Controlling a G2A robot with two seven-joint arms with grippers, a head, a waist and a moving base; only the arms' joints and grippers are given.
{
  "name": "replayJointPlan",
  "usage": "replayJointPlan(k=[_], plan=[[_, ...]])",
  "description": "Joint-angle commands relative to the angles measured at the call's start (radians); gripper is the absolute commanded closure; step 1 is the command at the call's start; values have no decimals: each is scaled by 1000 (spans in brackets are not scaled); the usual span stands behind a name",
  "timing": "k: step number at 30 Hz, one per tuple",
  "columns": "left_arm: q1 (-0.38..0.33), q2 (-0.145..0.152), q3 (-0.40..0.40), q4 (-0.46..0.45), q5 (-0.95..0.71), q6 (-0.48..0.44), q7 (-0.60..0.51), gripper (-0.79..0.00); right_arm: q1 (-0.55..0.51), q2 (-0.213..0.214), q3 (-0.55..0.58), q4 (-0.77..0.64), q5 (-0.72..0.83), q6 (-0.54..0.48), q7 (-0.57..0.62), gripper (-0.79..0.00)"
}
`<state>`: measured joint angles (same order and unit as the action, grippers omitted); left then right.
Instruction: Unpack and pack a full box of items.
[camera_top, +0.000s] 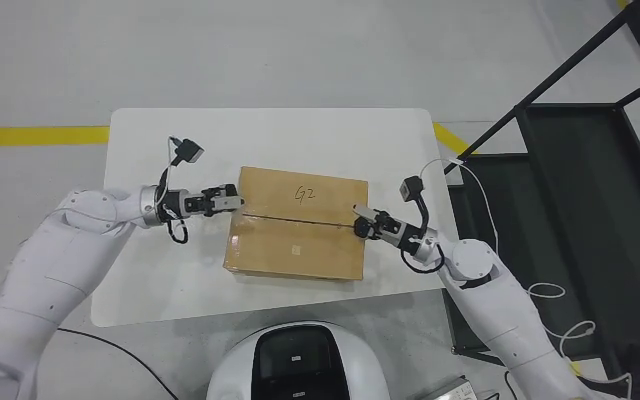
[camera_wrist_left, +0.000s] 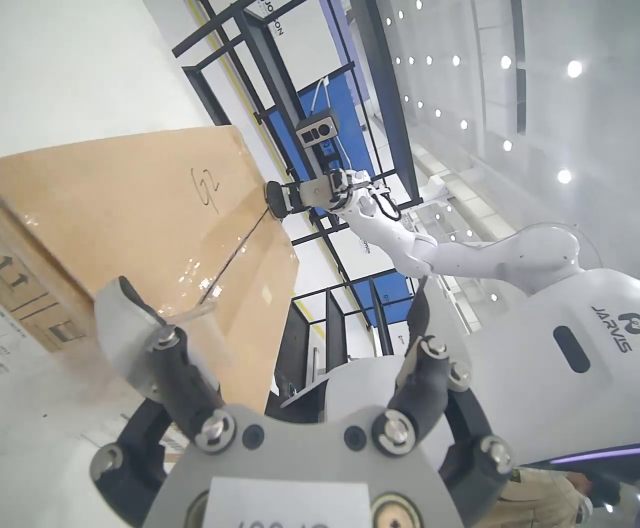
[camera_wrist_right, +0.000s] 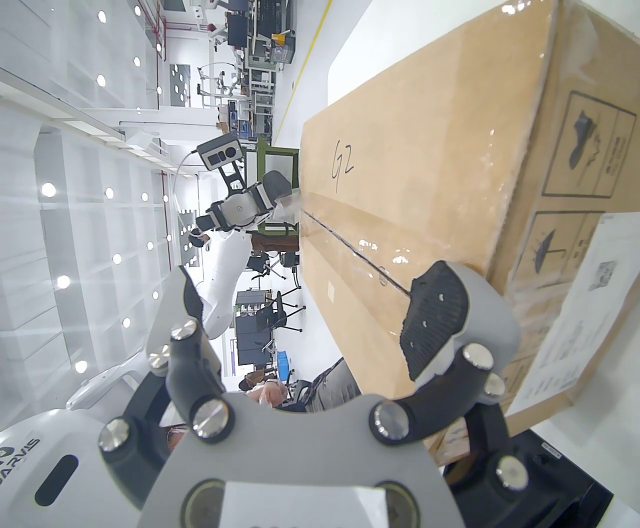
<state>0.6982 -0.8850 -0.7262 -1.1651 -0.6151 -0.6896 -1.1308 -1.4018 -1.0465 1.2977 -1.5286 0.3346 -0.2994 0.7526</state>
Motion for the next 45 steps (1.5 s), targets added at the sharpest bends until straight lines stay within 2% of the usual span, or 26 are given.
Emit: replayJointPlan(k=[1, 6, 17, 22, 30, 39, 45], plan=[[2, 4, 1, -25, -12, 9, -9, -785, 0, 0, 1, 1, 2, 0, 0, -785], [-7, 1, 21, -37, 2, 16, -16, -785, 4, -2, 1, 7, 7, 0, 0, -785], [-58, -42, 116, -1, 106, 8, -8, -785, 2, -2, 21, 21, 22, -8, 4, -785], [-73, -55, 130, 12, 118, -15, 15, -785, -1, -3, 23, 13, 24, -9, 6, -785], [-65, -55, 85, 18, 34, -69, 69, -785, 0, -5, 18, 10, 24, -9, 8, -785], [-41, -47, 33, -52, -33, -97, 97, -785, 2, -7, 20, 14, 24, -10, 11, -785], [-21, -21, -47, 42, 89, -148, 160, -785, 1, -7, 24, 11, 23, -10, 16, -785]])
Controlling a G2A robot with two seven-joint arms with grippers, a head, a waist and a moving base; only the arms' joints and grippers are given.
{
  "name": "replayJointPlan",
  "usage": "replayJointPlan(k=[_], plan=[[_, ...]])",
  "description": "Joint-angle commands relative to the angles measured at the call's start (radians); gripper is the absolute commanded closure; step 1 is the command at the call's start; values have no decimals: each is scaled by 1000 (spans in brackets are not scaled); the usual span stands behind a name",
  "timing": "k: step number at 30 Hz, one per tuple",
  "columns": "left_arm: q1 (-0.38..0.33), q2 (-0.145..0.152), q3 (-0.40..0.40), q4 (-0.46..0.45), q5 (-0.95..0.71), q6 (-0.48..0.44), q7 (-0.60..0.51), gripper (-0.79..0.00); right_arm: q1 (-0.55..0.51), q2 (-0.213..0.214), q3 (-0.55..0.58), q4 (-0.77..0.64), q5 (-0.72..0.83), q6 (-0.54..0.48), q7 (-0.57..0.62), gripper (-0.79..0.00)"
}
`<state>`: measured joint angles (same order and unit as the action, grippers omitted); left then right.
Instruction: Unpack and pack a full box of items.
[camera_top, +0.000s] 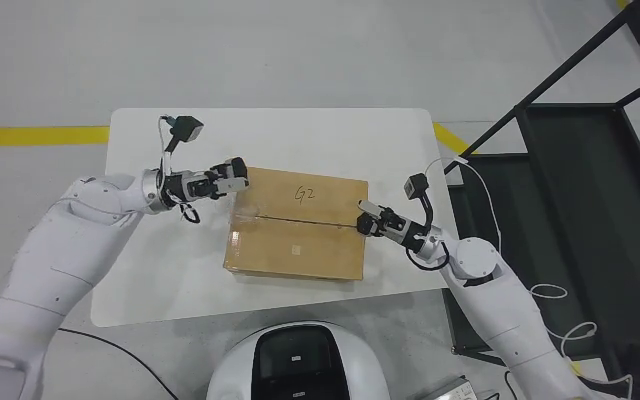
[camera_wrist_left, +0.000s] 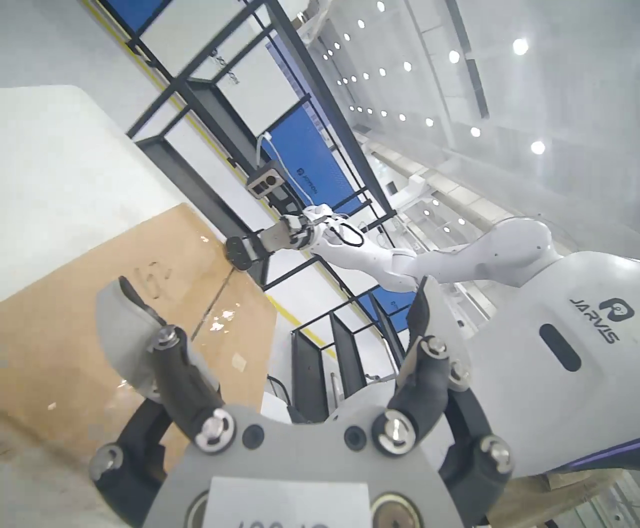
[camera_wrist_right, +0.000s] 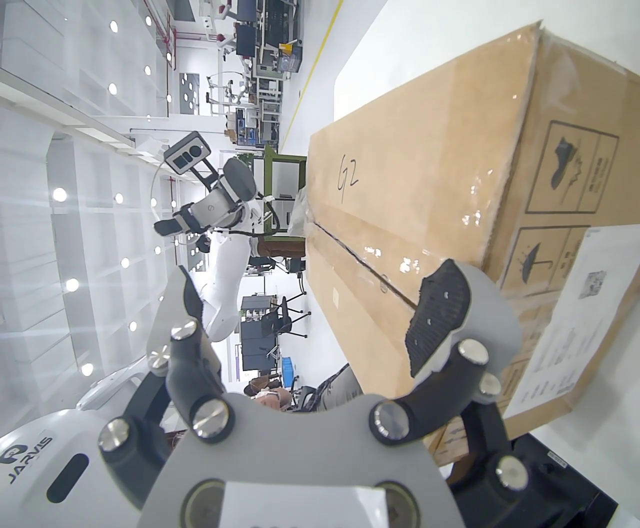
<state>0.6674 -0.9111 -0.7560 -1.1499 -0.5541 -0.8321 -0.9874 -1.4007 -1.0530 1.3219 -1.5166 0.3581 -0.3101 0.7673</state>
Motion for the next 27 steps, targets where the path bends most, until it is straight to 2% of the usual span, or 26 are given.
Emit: replayJointPlan(k=[1, 6, 12, 21, 27], plan=[[20, 10, -31, 44, 42, -6, 30, -785, 0, 0, 0, -2, -1, 1, 2, -785], [65, 28, -72, 89, 149, 30, 77, -785, 2, -1, -3, -2, -4, 3, 6, -785], [93, 20, -52, 69, 257, 78, 93, -785, 4, -2, -3, 1, -6, 5, 3, -785], [81, -10, -22, 86, 224, 79, 70, -785, 2, -1, 10, -5, -11, 11, 3, -785], [76, -20, -33, 94, 117, 58, 2, -785, 1, -1, 12, -8, -15, 13, 5, -785]])
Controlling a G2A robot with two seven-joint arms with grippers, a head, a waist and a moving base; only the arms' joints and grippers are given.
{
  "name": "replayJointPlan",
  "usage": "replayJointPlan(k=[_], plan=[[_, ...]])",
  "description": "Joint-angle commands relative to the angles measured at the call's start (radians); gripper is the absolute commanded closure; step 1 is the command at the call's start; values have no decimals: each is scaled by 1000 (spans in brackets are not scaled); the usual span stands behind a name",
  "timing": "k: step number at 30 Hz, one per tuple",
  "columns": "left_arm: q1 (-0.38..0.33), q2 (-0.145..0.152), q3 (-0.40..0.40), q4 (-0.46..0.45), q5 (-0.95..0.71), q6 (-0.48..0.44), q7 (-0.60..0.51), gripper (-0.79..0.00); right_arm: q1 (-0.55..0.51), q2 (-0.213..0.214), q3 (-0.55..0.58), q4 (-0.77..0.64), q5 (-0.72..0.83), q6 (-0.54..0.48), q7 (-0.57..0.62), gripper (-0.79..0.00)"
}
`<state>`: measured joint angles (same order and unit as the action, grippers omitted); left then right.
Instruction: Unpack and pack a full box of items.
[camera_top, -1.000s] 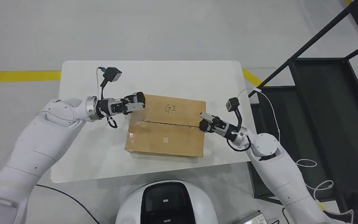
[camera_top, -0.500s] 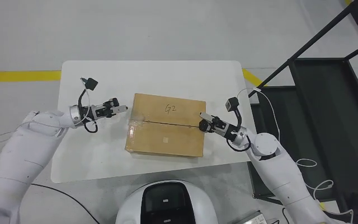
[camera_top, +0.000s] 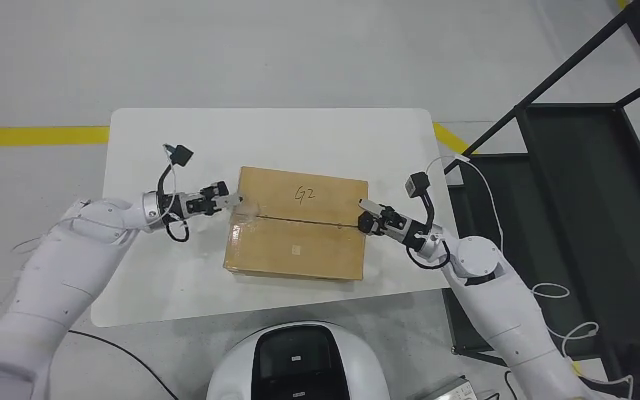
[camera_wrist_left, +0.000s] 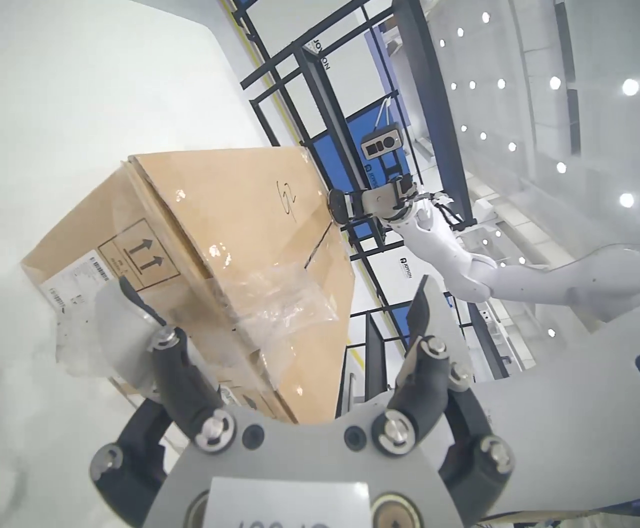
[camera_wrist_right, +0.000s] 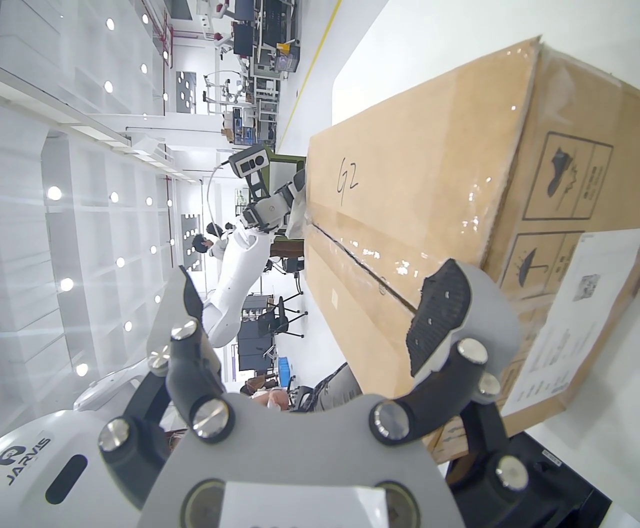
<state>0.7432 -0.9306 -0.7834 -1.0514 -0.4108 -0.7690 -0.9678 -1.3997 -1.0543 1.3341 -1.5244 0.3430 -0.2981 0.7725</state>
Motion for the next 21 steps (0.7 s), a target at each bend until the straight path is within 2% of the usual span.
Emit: replayJointPlan(k=[1, 5, 11, 16, 21], plan=[[1, 0, -10, -12, -55, -9, -37, -785, -1, 0, -1, 0, 1, 2, 0, -785], [8, 6, -31, -71, -137, 10, -94, -785, -1, -2, -3, 1, 3, 0, -2, -785], [20, 19, -47, -173, -164, 43, -127, -785, 0, -2, 2, 10, 11, -4, -1, -785], [13, 13, -13, -237, -149, 67, -150, -785, -5, -1, 18, 13, 19, -10, -1, -785], [-4, -4, 41, -252, -113, 77, -160, -785, -10, 0, 32, 18, 30, -13, 0, -785]])
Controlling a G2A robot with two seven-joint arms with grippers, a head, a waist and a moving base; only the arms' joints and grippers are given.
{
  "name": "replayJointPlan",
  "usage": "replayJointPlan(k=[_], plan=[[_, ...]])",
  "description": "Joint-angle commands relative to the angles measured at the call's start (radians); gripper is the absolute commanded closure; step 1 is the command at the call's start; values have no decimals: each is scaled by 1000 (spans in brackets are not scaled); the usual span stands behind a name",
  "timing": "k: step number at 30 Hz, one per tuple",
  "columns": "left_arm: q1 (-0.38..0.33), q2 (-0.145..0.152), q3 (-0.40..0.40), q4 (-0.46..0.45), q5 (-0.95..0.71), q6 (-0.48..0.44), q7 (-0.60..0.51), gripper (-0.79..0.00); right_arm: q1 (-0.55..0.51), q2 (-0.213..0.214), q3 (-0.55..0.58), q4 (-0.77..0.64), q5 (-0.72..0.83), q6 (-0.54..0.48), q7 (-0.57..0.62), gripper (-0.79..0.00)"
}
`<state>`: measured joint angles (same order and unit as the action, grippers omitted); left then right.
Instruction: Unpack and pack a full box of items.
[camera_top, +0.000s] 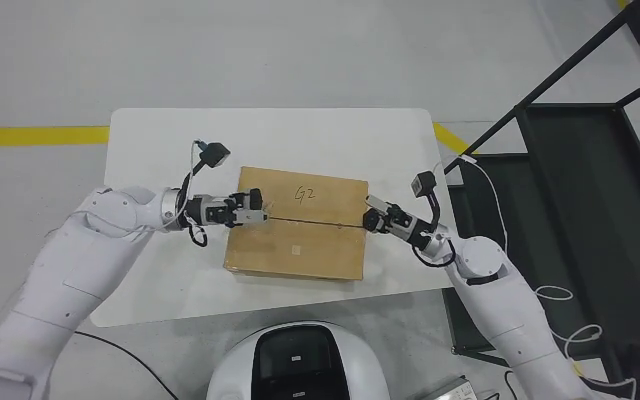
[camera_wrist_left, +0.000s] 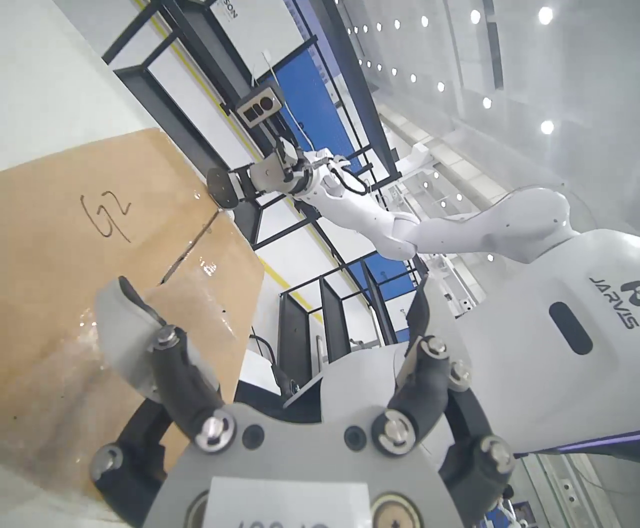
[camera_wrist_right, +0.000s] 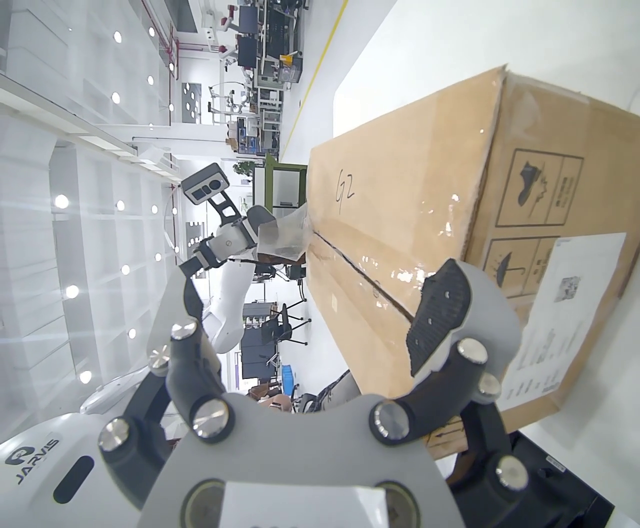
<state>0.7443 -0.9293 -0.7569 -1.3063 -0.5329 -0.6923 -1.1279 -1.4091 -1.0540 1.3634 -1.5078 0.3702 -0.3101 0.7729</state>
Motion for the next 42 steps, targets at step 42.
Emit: replayJointPlan(k=[42], plan=[[-64, -107, 8, 133, 93, -152, 152, -785, -7, -1, 37, 6, 25, -14, 17, -785]])
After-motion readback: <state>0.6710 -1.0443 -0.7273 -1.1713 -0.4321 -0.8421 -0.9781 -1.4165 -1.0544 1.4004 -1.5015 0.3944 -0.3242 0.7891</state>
